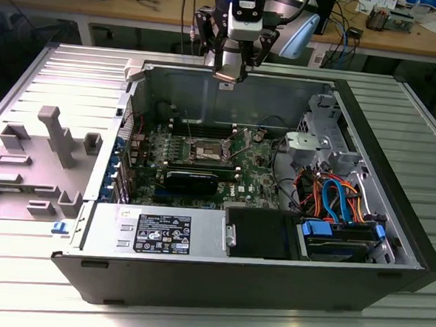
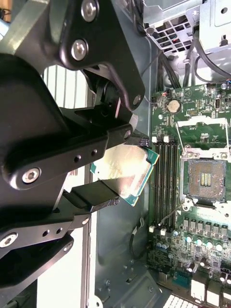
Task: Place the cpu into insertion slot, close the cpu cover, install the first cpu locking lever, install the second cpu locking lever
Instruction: 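Place the cpu into insertion slot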
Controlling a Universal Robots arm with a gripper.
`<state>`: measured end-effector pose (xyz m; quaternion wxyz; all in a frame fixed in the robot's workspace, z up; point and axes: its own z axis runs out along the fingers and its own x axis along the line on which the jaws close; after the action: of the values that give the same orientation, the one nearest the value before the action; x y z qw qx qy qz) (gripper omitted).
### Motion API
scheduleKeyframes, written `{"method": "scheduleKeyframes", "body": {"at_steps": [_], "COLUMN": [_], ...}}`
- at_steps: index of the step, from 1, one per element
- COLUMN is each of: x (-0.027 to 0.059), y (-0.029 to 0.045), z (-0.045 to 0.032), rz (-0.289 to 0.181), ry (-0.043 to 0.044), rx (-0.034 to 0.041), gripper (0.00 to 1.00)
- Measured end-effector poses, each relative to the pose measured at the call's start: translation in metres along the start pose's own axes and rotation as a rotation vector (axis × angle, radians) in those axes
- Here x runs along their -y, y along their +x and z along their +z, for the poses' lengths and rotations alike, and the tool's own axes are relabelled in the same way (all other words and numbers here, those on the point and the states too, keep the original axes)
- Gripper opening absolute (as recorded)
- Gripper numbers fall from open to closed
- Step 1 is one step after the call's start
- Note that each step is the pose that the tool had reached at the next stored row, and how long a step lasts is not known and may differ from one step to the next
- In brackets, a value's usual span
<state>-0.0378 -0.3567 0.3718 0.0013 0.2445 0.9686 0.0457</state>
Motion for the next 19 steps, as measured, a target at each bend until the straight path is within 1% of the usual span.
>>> {"method": "scheduleKeyframes", "body": {"at_steps": [19], "x": [0.0001], "y": [0.0000], "z": [0.0014], "rz": [0.056], "ry": [-0.0007], "rx": [0.0044], "gripper": [0.54]}}
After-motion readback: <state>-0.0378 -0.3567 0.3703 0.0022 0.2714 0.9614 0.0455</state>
